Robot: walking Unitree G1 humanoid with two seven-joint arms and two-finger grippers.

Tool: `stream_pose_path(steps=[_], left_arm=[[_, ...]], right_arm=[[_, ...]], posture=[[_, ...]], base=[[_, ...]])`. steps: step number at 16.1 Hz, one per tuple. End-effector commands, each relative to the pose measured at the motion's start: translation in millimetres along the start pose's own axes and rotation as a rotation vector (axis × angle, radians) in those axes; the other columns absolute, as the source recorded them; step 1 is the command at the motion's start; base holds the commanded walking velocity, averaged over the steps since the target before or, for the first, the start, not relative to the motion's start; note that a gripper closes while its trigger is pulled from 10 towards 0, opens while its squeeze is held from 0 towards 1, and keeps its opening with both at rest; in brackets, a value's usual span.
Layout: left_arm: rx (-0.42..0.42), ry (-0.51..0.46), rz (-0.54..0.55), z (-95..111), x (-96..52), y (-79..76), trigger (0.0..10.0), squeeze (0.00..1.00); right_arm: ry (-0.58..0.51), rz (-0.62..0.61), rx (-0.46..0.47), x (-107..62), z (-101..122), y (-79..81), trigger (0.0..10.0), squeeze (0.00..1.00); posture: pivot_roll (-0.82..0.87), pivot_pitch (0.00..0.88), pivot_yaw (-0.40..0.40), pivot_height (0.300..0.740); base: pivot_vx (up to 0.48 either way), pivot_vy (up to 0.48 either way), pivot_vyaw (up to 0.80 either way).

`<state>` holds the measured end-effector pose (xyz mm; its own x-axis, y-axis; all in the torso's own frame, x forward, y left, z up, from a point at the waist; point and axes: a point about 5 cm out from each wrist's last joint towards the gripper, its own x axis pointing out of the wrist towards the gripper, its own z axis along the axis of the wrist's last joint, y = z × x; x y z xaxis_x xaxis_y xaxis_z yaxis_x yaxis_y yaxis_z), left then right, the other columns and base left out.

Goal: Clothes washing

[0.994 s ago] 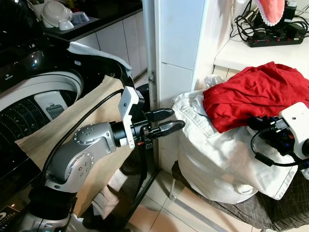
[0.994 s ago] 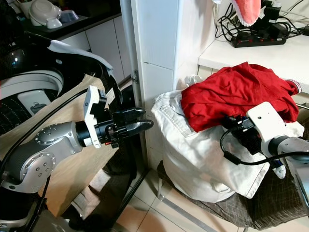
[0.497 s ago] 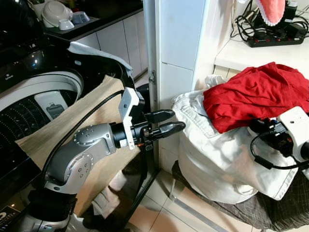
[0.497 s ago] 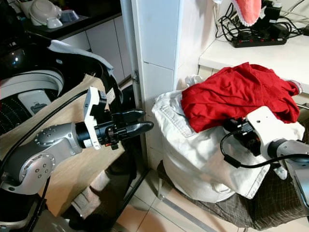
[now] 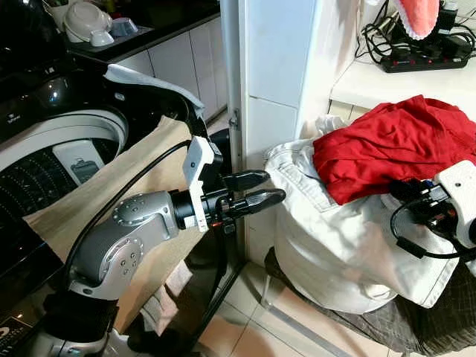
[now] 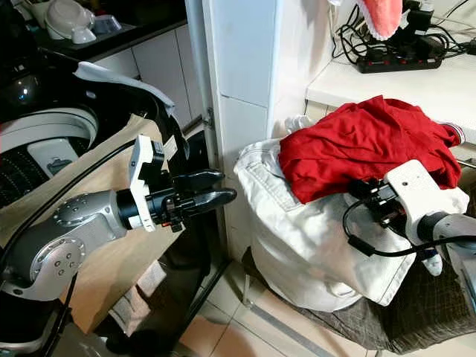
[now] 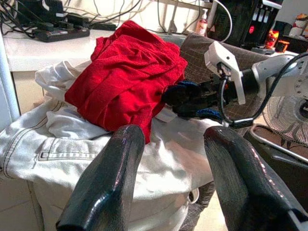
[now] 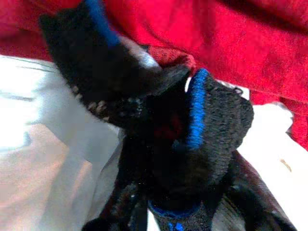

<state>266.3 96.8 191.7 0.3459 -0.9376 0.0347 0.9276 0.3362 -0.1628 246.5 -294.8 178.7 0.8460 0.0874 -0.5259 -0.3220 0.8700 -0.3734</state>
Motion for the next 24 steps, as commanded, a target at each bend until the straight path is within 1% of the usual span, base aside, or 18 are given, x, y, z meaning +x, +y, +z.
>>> stream_pose_path(steps=[1,4,5,6,7,8,9,10,11,12,13,14,15,16,17,18,21,24], left_arm=[[0.020,-0.003,0.016,3,-3.0,0.4,10.0,0.00],[0.048,-0.048,0.059,16,-2.0,4.8,10.0,0.00],[0.066,-0.089,0.086,26,0.0,7.4,10.0,0.00],[0.086,-0.121,0.119,33,1.9,10.4,10.0,0.00],[0.104,-0.190,0.178,46,5.4,16.5,10.0,0.93],[0.093,-0.241,0.215,54,7.8,20.2,10.0,1.00],[0.086,-0.303,0.225,66,14.3,20.2,10.0,1.00],[0.053,-0.315,0.238,67,20.5,19.9,10.0,1.00],[0.033,-0.337,0.255,67,25.7,19.5,10.0,1.00],[-0.005,-0.373,0.246,69,31.9,16.6,10.0,1.00],[-0.005,-0.373,0.246,69,31.9,16.6,10.0,1.00],[-0.031,-0.400,0.241,70,39.9,12.0,10.0,1.00],[-0.033,-0.400,0.243,70,41.4,10.8,10.0,1.00],[-0.034,-0.400,0.244,70,42.2,10.1,10.0,1.00],[-0.033,-0.389,0.250,68,41.7,9.8,10.0,1.00],[-0.017,-0.373,0.271,66,41.1,11.0,10.0,1.00],[-0.021,-0.338,0.232,63,43.7,6.7,10.0,1.00],[0.025,-0.271,0.236,55,49.8,5.5,10.0,1.00]], right_arm=[[-0.028,-0.010,-0.019,-9.1,10,-5.3,0.0,0.00],[-0.126,0.001,-0.050,-31.2,43,-14.8,0.0,0.00],[-0.200,0.004,-0.057,-39.1,60,-18.4,0.0,0.00],[-0.272,0.007,-0.033,-42.1,73,-18.8,0.0,0.00],[-0.401,0.025,0.028,-44.2,95,-16.1,0.0,0.00],[-0.479,0.041,0.073,-44.3,106,-13.1,0.0,0.00],[-0.645,0.099,0.213,-40.3,128,-3.8,0.0,0.00],[-0.758,0.146,0.343,-34.6,141,5.8,0.0,0.00],[-0.841,0.208,0.474,-28.9,150,15.4,0.0,0.00],[-0.908,0.285,0.636,-19.0,155,26.7,0.0,0.00],[-0.908,0.285,0.636,-19.0,155,26.7,0.0,0.00],[-0.960,0.396,0.892,-4.4,158,39.2,0.0,0.00],[-0.976,0.432,0.977,-1.5,160,42.6,0.0,0.00],[-0.985,0.455,1.032,0.1,161,44.9,0.0,0.00],[-1.012,0.505,1.149,0.4,165,48.2,0.0,0.00],[-1.029,0.547,1.224,-0.5,168,50.4,0.0,0.00],[-1.012,0.581,1.223,-2.9,171,59.4,0.0,0.00],[-0.996,0.639,1.211,-8.3,174,69.1,0.0,0.00]], posture=[[-0.11,0.000,0.074,0.740],[-0.12,0.000,0.074,0.740],[-0.12,0.000,0.074,0.740],[-0.12,0.000,0.073,0.740],[-0.12,0.000,0.072,0.740],[-0.12,0.000,0.070,0.740],[-0.12,0.000,0.067,0.740],[-0.12,0.000,0.062,0.740],[-0.12,0.000,0.059,0.740],[-0.11,0.000,0.050,0.740],[-0.11,0.000,0.050,0.740],[-0.10,0.000,0.037,0.740],[-0.09,0.000,0.033,0.740],[-0.09,0.000,0.033,0.740],[-0.09,0.000,0.026,0.740],[-0.09,0.000,0.025,0.740],[-0.09,0.000,0.024,0.740],[-0.09,0.000,0.038,0.740]], base=[[0.000,0.000,0.00],[0.000,0.000,0.00],[0.000,0.000,0.00],[0.000,0.000,0.00],[0.000,0.000,0.00],[0.000,0.000,0.00],[0.000,0.000,0.00],[0.000,0.000,0.00],[0.000,0.000,0.00],[0.000,0.000,0.00],[0.000,0.000,0.00],[0.000,0.000,0.00],[0.000,0.000,0.00],[0.000,0.000,0.00],[0.000,0.000,0.00],[0.000,0.000,0.00],[0.000,0.000,0.00],[0.000,0.000,0.00]])
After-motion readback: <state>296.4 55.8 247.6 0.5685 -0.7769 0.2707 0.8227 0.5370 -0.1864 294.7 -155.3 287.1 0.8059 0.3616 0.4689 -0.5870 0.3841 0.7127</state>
